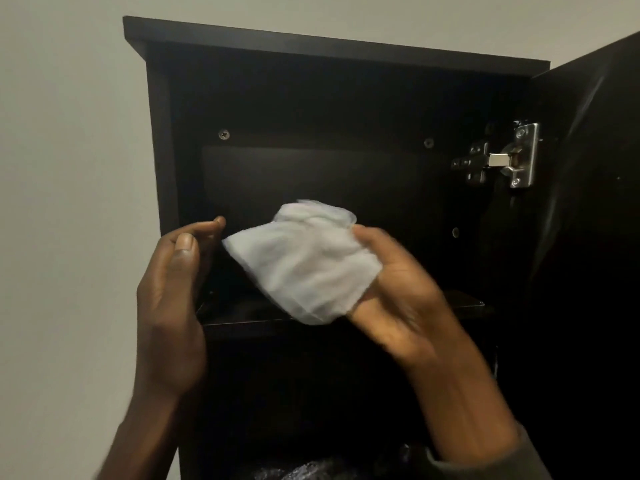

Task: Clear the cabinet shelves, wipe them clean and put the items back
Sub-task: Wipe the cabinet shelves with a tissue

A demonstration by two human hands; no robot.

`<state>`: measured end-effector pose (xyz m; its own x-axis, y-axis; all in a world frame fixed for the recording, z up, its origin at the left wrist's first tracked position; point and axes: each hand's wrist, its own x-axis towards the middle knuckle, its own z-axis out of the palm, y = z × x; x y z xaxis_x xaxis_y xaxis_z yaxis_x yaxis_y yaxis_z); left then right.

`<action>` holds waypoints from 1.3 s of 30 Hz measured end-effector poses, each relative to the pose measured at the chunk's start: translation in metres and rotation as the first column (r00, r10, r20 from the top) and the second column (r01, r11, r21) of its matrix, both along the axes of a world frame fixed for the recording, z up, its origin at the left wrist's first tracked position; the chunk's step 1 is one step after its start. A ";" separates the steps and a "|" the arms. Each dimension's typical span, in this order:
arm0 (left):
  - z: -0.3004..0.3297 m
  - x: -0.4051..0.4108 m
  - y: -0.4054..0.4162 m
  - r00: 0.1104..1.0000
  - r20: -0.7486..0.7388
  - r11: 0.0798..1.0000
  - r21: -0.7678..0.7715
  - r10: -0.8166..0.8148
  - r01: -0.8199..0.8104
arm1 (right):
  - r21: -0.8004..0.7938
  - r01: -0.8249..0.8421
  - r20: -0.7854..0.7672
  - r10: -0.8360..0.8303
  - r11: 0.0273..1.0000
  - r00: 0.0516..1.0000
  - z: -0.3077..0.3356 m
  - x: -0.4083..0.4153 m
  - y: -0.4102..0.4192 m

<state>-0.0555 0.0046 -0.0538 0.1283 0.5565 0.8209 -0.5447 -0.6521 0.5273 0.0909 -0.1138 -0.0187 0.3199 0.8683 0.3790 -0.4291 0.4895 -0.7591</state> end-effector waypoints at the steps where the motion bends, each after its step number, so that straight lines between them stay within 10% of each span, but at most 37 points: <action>1: -0.001 -0.001 -0.001 1.000 -0.007 1.000 0.002 0.006 -0.006 | 0.029 0.001 -0.104 0.002 1.000 0.995 -0.002 0.009 -0.013; 6: 0.002 0.000 0.000 1.000 -0.016 1.000 -0.009 0.017 -0.018 | 0.105 0.389 -0.290 -0.346 0.915 0.892 -0.001 0.027 -0.061; 10: -0.001 0.001 0.000 0.999 -0.033 0.999 -0.022 0.029 -0.030 | 0.171 0.844 0.213 -0.856 0.507 0.471 -0.007 0.024 -0.058; 13: -0.004 0.000 0.001 0.998 -0.040 0.999 -0.031 0.043 -0.044 | 0.285 0.930 0.817 -0.567 0.233 -0.109 -0.019 0.030 -0.053; 15: -0.005 0.001 0.001 0.998 -0.044 0.998 -0.028 0.053 -0.055 | 0.298 0.938 0.943 -0.205 0.175 -0.261 -0.027 0.029 -0.052; 23: -0.007 0.001 -0.001 0.998 -0.032 0.998 -0.039 0.054 -0.055 | 0.060 0.937 0.974 0.184 0.344 -0.130 -0.008 0.012 -0.026; 34: -0.009 -0.003 0.006 0.837 0.256 0.826 0.183 0.484 -0.533 | 0.150 0.683 0.960 0.061 0.715 -0.274 -0.017 -0.029 0.069; 39: -0.003 -0.005 0.016 0.835 0.179 0.763 0.340 0.521 -0.549 | 0.008 0.513 0.997 -0.043 0.858 0.057 -0.009 -0.036 0.074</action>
